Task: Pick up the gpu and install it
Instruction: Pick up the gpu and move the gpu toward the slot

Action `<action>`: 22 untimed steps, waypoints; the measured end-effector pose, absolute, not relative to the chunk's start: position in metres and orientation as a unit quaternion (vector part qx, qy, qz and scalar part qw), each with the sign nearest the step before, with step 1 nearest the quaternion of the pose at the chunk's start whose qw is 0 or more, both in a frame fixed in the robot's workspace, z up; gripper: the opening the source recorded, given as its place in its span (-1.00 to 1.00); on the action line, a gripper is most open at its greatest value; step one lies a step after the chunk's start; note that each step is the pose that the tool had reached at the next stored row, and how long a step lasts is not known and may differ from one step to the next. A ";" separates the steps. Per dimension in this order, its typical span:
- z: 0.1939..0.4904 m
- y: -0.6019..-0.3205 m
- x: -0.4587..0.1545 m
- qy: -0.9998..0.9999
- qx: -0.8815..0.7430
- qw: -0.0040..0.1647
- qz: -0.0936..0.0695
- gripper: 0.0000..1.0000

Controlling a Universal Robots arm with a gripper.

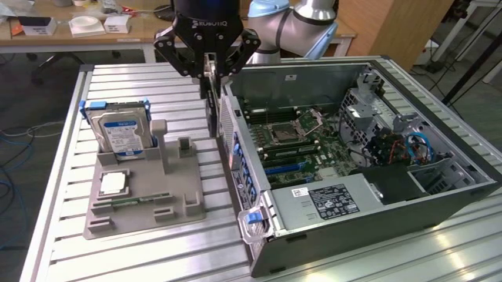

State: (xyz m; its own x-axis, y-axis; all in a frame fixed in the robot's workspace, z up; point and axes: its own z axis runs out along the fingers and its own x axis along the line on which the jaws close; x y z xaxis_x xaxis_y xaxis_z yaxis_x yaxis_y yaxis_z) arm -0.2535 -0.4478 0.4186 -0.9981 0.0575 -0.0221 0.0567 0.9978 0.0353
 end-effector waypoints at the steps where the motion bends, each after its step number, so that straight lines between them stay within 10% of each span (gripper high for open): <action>1: 0.419 -0.448 -0.252 0.999 0.029 0.011 0.017 -0.48; 22: 0.419 -0.448 -0.215 0.999 0.028 0.012 0.017 -0.48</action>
State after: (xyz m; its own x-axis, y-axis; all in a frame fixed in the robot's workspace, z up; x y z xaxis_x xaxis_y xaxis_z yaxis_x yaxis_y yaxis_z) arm -0.2153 -0.4478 0.4186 -0.9981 0.0567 -0.0221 0.0559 0.9978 0.0353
